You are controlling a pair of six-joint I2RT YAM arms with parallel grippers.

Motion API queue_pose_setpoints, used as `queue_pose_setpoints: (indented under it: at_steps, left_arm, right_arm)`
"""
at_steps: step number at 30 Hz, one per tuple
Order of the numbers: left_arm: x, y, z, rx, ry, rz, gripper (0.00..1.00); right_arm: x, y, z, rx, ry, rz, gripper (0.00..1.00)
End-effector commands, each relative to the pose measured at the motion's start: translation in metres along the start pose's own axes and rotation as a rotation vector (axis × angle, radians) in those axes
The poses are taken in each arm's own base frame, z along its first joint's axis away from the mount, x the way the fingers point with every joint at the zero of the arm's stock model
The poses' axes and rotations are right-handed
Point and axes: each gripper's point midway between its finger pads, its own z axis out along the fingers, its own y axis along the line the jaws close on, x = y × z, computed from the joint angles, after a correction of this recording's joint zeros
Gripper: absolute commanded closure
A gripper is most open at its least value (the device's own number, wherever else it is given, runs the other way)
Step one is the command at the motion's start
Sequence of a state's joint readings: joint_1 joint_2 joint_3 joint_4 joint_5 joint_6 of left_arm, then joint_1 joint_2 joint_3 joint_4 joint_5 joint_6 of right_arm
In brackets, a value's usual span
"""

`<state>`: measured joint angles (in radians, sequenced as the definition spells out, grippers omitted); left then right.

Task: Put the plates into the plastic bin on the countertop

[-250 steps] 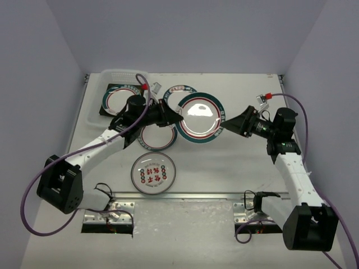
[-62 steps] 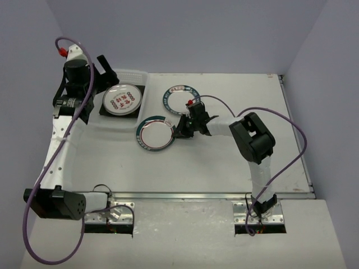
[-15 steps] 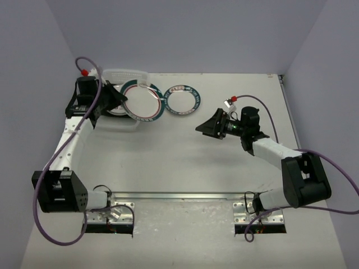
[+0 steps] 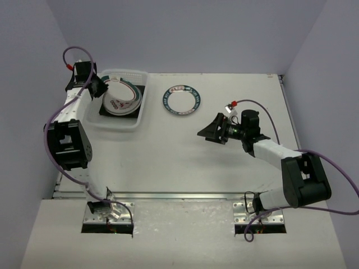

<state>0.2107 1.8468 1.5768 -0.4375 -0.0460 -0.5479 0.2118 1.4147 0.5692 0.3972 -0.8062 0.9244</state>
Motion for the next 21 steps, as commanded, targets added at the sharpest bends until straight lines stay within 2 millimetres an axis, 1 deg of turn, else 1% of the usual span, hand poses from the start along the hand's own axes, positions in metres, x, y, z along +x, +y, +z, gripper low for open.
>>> queue_pose_setpoints:
  at_steps: [1, 2, 3, 6, 7, 8, 9, 11, 13, 14, 17, 18, 19, 21]
  left_arm:
    - [-0.037, -0.006, 0.005, 0.004, -0.065, -0.009, 0.75]
    - [-0.038, -0.007, 0.006, 0.009, -0.061, -0.006, 0.67]
    - [-0.037, -0.009, 0.006, 0.017, -0.057, -0.005, 0.56]
    - [-0.035, -0.012, 0.003, 0.034, -0.039, 0.011, 0.1]
    - [-0.034, -0.013, 0.001, 0.034, -0.03, 0.03, 0.0]
    - [-0.031, -0.011, 0.0, 0.024, -0.013, 0.066, 0.0]
    - [-0.041, -0.021, -0.007, 0.03, -0.03, 0.121, 0.0]
    - [-0.034, -0.01, -0.006, -0.063, 0.01, 0.195, 0.0]
    - [-0.031, -0.014, -0.007, -0.069, 0.016, 0.23, 0.0]
    - [-0.024, -0.014, -0.004, -0.059, 0.034, 0.233, 0.0]
    - [-0.011, -0.018, 0.003, -0.06, 0.078, 0.25, 0.0]
    - [-0.01, -0.018, 0.002, -0.091, 0.082, 0.265, 0.0]
    - [-0.01, -0.021, 0.001, -0.093, 0.079, 0.271, 0.0]
    - [-0.018, -0.031, -0.018, -0.089, 0.037, 0.276, 0.0]
  right_arm:
    - [-0.008, 0.004, -0.001, -0.001, -0.032, -0.062, 0.01]
    - [-0.008, 0.003, -0.001, 0.0, -0.031, -0.062, 0.01]
    - [-0.008, 0.003, -0.001, -0.001, -0.031, -0.064, 0.01]
    - [-0.012, 0.0, 0.002, 0.014, -0.03, -0.064, 0.01]
    - [-0.013, -0.002, 0.003, 0.021, -0.028, -0.063, 0.01]
    - [-0.013, -0.004, 0.004, 0.031, -0.022, -0.058, 0.01]
    - [-0.012, -0.013, 0.005, 0.071, -0.015, -0.041, 0.01]
    - [-0.016, -0.023, 0.006, 0.132, -0.024, -0.035, 0.01]
    - [-0.021, -0.033, 0.006, 0.195, -0.037, -0.033, 0.01]
    - [-0.021, -0.038, 0.005, 0.219, -0.031, -0.031, 0.01]
    - [-0.028, -0.042, 0.007, 0.258, -0.021, -0.042, 0.01]
    - [-0.037, -0.041, 0.009, 0.27, -0.032, -0.058, 0.01]
    - [-0.038, -0.044, 0.01, 0.277, -0.03, -0.056, 0.01]
    - [-0.053, -0.056, 0.018, 0.328, -0.048, -0.03, 0.01]
